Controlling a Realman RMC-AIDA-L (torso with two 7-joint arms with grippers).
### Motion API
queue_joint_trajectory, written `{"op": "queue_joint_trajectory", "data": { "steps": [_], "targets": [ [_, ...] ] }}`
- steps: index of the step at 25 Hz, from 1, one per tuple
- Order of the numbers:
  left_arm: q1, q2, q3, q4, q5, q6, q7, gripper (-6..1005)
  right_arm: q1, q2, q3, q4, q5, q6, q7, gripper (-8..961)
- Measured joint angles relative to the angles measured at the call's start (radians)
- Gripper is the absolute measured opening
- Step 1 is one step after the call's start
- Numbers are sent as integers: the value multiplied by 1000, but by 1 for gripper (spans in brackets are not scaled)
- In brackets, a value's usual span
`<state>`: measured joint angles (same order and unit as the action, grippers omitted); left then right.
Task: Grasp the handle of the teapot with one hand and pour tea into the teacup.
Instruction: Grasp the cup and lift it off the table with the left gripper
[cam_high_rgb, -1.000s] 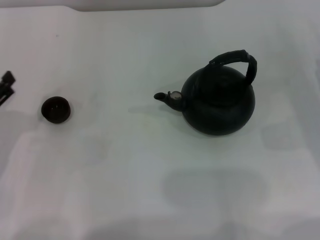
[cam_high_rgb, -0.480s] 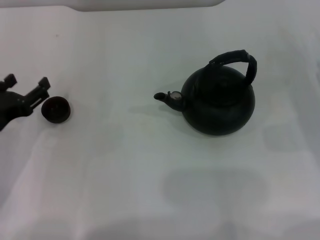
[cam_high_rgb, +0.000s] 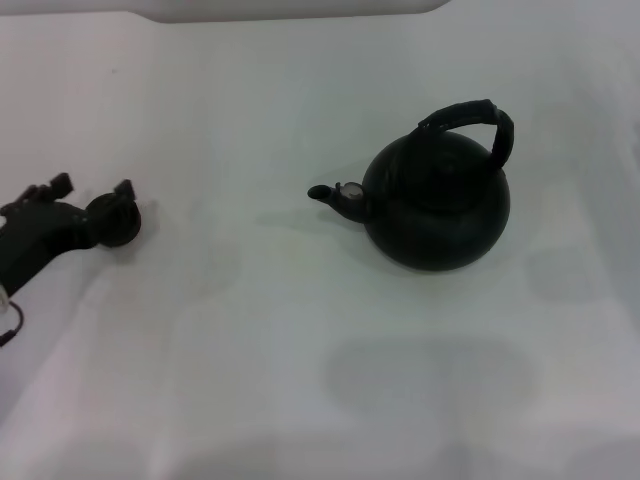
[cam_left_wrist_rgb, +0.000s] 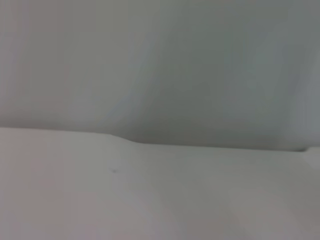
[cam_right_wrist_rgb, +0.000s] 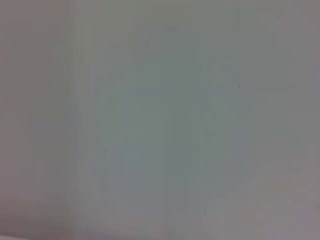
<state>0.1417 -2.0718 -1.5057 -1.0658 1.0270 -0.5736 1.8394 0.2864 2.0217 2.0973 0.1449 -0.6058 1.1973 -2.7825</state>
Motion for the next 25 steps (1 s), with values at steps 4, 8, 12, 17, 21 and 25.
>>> {"op": "queue_joint_trajectory", "data": {
  "steps": [4, 8, 12, 17, 21, 25],
  "targets": [
    [-24, 1, 0, 16, 51, -12, -63, 871, 0, 0, 1, 2, 0, 0, 0, 422],
    [-41, 1, -3, 28, 92, -12, -103, 871, 0, 0, 1, 2, 0, 1, 0, 422],
    [-43, 1, -6, 30, 96, -6, -107, 872, 0, 1, 1, 1, 0, 6, 0, 422],
    [-43, 1, -8, 30, 101, -1, -111, 873, 2, 2, -1, 1, 0, 7, 0, 422],
    [-46, 1, -9, 36, 135, 9, -131, 872, 5, 3, -4, 2, 0, 10, 1, 421],
    [-60, 1, -10, 46, 175, 15, -170, 872, 5, 3, -5, 4, 0, 19, 1, 421]
  ]
}}
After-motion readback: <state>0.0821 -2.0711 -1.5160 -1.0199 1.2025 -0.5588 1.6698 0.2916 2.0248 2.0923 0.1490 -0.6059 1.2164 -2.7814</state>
